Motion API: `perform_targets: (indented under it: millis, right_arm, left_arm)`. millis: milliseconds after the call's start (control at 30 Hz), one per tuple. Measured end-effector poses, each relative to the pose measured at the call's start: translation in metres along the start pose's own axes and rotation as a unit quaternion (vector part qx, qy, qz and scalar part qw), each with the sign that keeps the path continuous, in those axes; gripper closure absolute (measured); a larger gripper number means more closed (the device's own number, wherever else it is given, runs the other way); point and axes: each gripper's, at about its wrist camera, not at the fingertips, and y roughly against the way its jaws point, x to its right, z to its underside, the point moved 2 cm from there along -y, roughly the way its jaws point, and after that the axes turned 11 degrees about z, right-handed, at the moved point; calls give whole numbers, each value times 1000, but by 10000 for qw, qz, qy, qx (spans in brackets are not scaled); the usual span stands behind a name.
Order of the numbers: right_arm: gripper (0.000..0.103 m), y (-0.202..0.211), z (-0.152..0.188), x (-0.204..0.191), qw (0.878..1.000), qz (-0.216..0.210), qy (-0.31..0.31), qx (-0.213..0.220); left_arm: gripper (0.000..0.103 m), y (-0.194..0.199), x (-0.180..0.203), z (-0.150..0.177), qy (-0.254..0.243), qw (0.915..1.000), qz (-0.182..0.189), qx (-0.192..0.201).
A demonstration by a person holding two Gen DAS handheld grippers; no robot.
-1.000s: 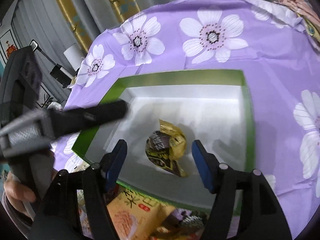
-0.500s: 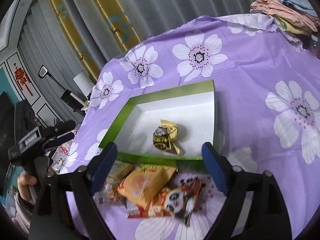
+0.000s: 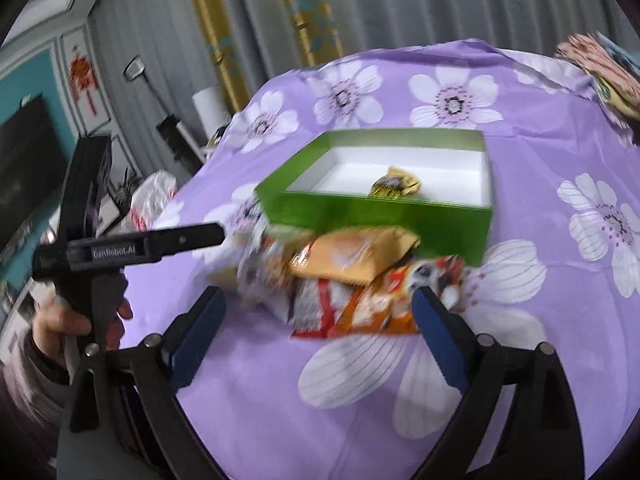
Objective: Organize snacks
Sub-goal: 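Grasp the white peanut bag from the pile with the left gripper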
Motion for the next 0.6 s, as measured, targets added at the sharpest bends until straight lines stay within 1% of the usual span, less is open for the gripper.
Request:
perform_targets:
  millis: [67, 133, 200, 400, 600]
  right_arm:
    - [8, -9, 6, -8, 9998, -23, 167, -79]
    - [9, -16, 7, -15, 9996, -65, 256, -132]
    - [10, -22, 7, -20, 9993, -130, 307, -169]
    - [10, -31, 6, -29, 9989, -247, 356, -187]
    - [10, -34, 7, -32, 9989, -260, 316, -229]
  left_arm:
    - [1, -2, 3, 7, -89, 10000, 0, -26]
    - [1, -6, 6, 9, -109, 9999, 21, -125]
    - [1, -7, 9, 10, -185, 9997, -31, -143]
    - [1, -9, 22, 9, -431, 9990, -29, -145]
    - [1, -13, 26, 10, -476, 9987, 13, -208]
